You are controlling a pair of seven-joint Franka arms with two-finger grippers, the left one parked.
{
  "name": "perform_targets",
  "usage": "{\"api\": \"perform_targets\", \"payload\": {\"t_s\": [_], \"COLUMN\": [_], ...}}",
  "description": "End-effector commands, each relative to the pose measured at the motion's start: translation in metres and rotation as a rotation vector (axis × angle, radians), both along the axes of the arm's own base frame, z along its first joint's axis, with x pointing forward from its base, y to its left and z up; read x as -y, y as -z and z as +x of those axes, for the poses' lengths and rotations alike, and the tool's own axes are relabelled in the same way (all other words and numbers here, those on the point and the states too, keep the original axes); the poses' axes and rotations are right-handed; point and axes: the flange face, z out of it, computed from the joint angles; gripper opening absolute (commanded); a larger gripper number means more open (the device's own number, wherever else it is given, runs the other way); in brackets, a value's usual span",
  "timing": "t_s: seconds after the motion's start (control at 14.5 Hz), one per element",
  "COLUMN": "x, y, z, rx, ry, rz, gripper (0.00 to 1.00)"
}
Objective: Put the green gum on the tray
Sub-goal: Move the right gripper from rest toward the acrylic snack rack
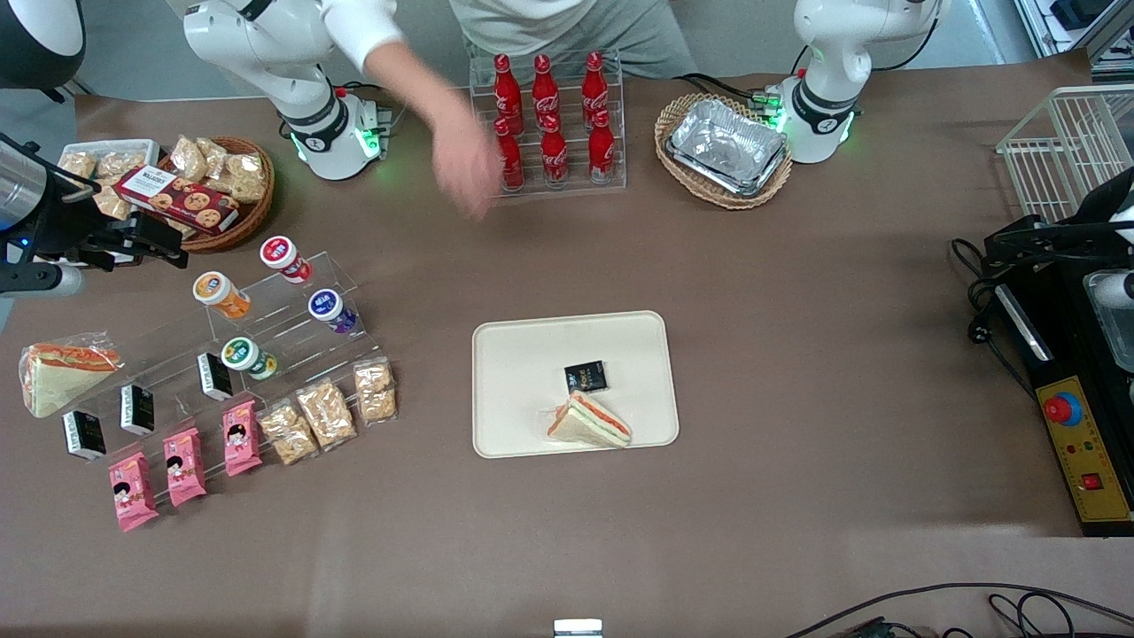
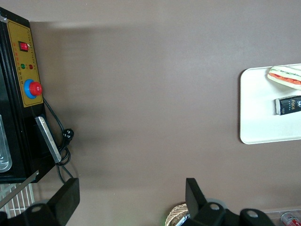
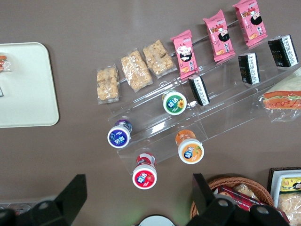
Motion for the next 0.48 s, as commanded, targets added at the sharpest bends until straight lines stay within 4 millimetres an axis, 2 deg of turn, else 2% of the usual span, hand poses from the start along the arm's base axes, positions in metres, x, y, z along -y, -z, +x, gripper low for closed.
{"api": "perform_targets", "payload": {"t_s": [0.0,0.21,0.42], "x": [0.0015,0.0046,0.0089], "y": [-0.0052,-0.0021,-0.0023], "z": [0.0008,0.0028,0.0065], "rx": [0.007,0.002,0.026], "ry": [-0.01,-0.013,-0.149], "rz": [0.001,-0.002,0.002], "gripper": [1.0,1.0,1.0]}}
